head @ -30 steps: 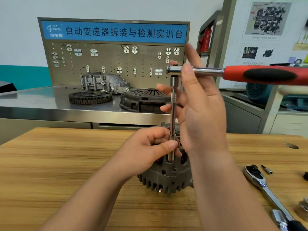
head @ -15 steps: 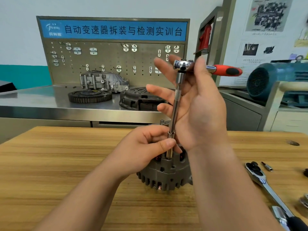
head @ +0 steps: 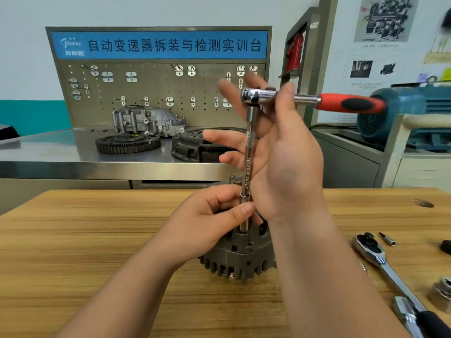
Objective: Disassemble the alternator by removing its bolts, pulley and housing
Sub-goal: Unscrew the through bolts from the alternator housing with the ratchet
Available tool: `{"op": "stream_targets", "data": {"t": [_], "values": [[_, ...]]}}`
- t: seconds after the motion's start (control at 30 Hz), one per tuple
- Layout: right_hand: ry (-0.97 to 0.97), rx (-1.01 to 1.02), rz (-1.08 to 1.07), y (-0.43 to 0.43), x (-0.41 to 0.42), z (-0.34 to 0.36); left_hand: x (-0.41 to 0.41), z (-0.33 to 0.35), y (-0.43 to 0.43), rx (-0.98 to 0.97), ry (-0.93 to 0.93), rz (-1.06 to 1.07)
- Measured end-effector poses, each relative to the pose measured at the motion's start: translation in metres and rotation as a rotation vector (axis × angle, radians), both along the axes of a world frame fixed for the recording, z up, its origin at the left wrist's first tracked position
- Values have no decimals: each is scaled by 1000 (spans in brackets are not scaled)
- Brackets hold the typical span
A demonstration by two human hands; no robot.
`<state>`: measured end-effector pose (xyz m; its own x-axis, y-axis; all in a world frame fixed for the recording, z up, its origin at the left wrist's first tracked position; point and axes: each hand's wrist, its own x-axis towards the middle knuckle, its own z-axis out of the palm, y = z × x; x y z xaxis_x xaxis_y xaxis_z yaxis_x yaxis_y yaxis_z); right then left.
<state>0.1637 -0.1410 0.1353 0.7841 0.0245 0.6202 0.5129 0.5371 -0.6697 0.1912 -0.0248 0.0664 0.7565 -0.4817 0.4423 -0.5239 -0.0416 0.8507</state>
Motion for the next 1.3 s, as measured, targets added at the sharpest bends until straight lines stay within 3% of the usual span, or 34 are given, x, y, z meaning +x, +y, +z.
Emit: {"op": "stream_targets", "data": {"t": [0.13,0.33,0.43,0.73,1.03,1.3], "values": [[67,21,76,-3,1,0,0,-1,-1,-8,-8,19],[-124,27,-162,4,-2,-2,2,-3,-4,-25,0,88],[-168,18,-160,5,-2,-2,0,-2,-4,-48,16,92],[46,27,62,-3,-1,1,-3,1,-1,-30,9,9],[-200,-43,-254,5,-4,0,-5,2,-6,-14,44,128],[10,44,-17,0,-5,4,-9,5,-8,10,-42,82]]}}
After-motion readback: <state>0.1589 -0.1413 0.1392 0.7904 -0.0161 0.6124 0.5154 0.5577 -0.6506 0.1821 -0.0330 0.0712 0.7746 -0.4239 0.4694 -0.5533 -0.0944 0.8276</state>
